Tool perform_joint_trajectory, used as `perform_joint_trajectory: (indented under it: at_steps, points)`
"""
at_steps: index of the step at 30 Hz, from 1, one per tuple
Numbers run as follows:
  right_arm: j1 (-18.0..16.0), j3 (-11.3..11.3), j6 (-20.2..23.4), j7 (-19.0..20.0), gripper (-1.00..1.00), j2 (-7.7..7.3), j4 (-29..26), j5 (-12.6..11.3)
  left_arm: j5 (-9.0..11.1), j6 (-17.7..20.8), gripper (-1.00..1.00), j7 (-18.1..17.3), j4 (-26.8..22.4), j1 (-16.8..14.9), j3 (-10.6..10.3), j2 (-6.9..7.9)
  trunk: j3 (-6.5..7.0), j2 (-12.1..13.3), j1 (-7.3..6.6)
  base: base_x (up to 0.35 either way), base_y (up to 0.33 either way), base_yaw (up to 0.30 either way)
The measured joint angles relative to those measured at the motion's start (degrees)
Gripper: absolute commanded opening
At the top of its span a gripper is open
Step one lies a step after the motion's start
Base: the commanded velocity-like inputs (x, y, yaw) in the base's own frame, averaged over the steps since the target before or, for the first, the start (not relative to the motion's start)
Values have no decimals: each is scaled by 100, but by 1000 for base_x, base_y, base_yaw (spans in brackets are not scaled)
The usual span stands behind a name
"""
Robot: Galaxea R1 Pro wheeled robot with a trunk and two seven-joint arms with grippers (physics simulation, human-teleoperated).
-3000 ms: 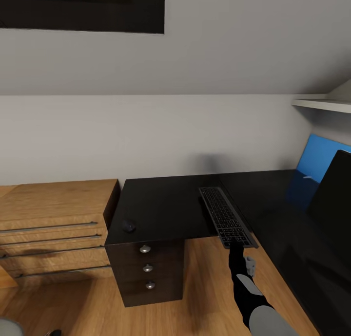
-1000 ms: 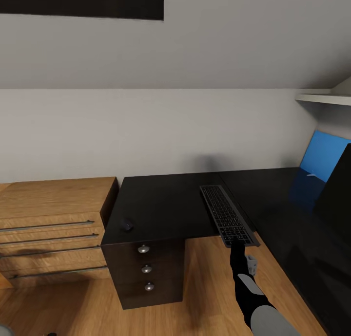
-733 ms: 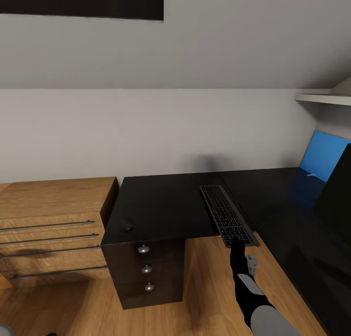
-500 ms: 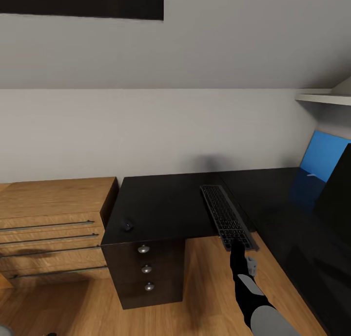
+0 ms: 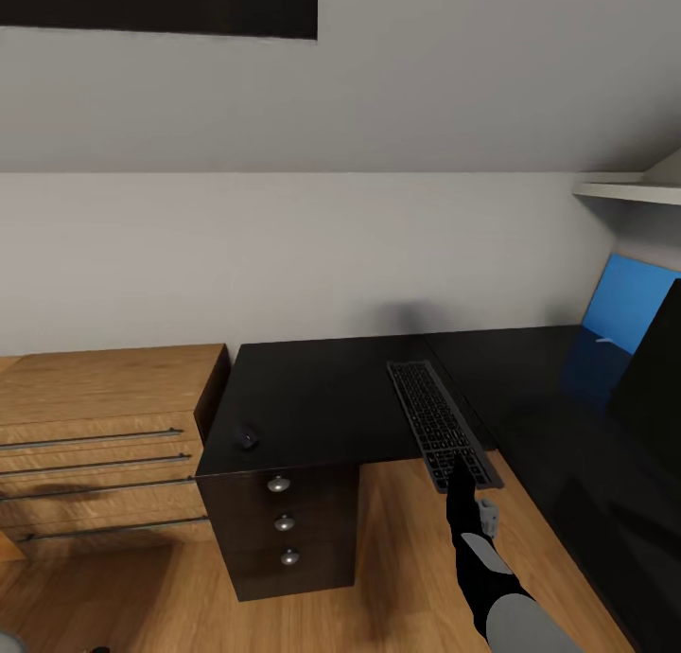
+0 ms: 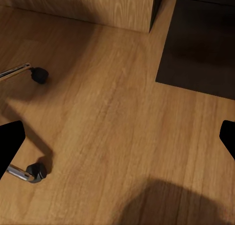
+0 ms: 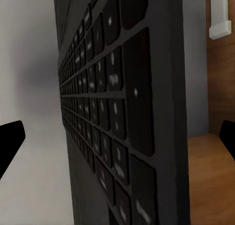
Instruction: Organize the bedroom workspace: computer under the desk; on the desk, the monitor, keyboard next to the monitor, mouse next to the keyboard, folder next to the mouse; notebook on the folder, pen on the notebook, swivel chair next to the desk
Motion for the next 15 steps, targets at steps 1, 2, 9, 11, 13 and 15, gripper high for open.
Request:
perform_joint_trajectory:
  at_steps: [1,2,9,11,13,15]
  points:
    - [0,0,0,0,100,0,0,0,0,0,100,0,0,0,2,0,0,0,0,0,0,0]
    - [0,0,0,0,100,-1,0,0,0,0,100,1,0,0,4,0,0,0,0,-17,0,0]
    - [0,0,0,0,100,0,0,0,-1,0,100,2,0,0,0,0,0,0,3,-204,0,0]
    - [0,0,0,4,100,0,0,0,-1,0,100,2,0,0,2,0,0,0,3,-294,0,0]
    - [0,0,0,6,100,-1,0,3,-1,0,100,2,0,0,2,0,0,0,3,-303,0,0]
    - [0,0,0,7,100,-4,0,5,-1,0,100,2,0,0,2,0,0,0,3,-310,0,0]
